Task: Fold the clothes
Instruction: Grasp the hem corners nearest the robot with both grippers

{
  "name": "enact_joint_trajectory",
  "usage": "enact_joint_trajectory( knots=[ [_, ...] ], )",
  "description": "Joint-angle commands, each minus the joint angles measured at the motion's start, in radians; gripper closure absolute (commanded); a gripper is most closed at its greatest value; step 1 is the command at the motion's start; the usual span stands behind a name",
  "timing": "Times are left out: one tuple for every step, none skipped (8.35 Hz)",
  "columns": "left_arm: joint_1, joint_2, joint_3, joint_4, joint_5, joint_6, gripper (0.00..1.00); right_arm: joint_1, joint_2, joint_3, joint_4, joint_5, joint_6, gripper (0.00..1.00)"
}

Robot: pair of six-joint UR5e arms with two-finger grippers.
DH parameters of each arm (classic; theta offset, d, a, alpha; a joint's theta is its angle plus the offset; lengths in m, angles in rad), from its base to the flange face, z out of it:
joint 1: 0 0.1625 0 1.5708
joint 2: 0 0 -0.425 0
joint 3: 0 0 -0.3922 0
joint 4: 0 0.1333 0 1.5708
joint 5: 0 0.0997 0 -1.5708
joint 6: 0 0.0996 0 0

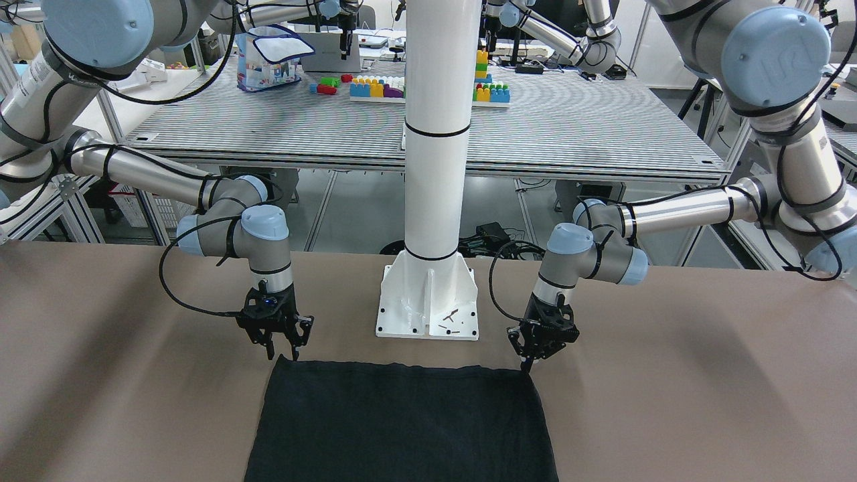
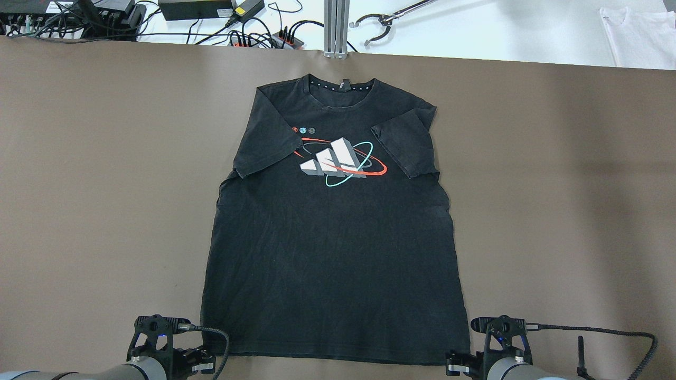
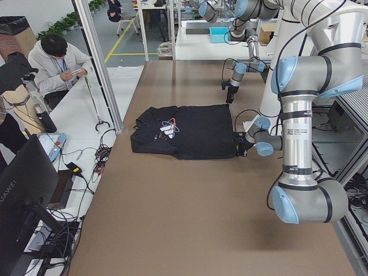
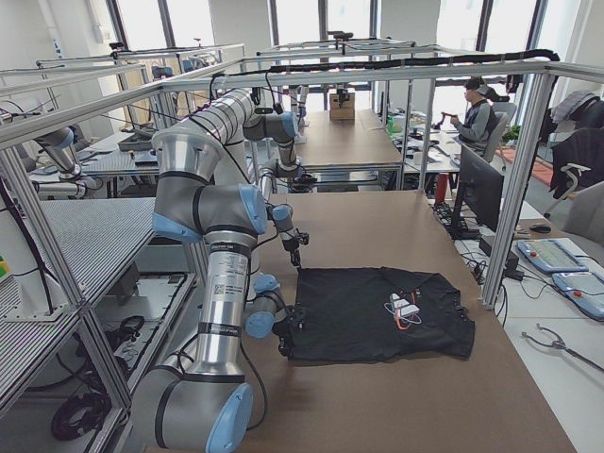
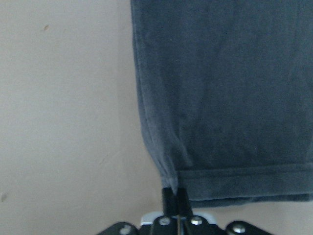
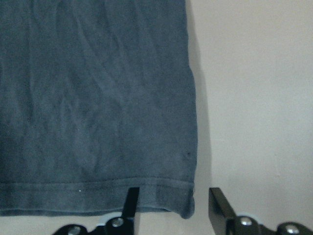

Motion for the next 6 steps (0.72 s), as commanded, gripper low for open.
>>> enact_joint_trajectory(
  knots=[
    [0.0,0.0,-0.002,0.0,0.0,0.0,1.0,-0.02,-0.004,-0.013,0.0,-0.01,0.0,0.49],
    [0.0,0.0,-0.001,0.0,0.0,0.0,1.0,-0.029,-0.006,-0.015,-0.002,-0.013,0.0,0.49],
    [0.0,0.0,-0.002,0.0,0.0,0.0,1.0,-0.036,-0.004,-0.016,-0.002,-0.026,0.0,0.49],
    [0.0,0.0,-0.002,0.0,0.0,0.002,1.0,-0.038,-0.004,-0.016,-0.002,-0.027,0.0,0.54],
    [0.0,0.0,-0.004,0.0,0.0,0.0,1.0,-0.037,-0.004,-0.015,-0.002,-0.027,0.0,0.72],
    [0.0,0.0,-0.005,0.0,0.0,0.0,1.0,-0.037,-0.003,-0.015,-0.002,-0.027,0.0,0.99]
  ],
)
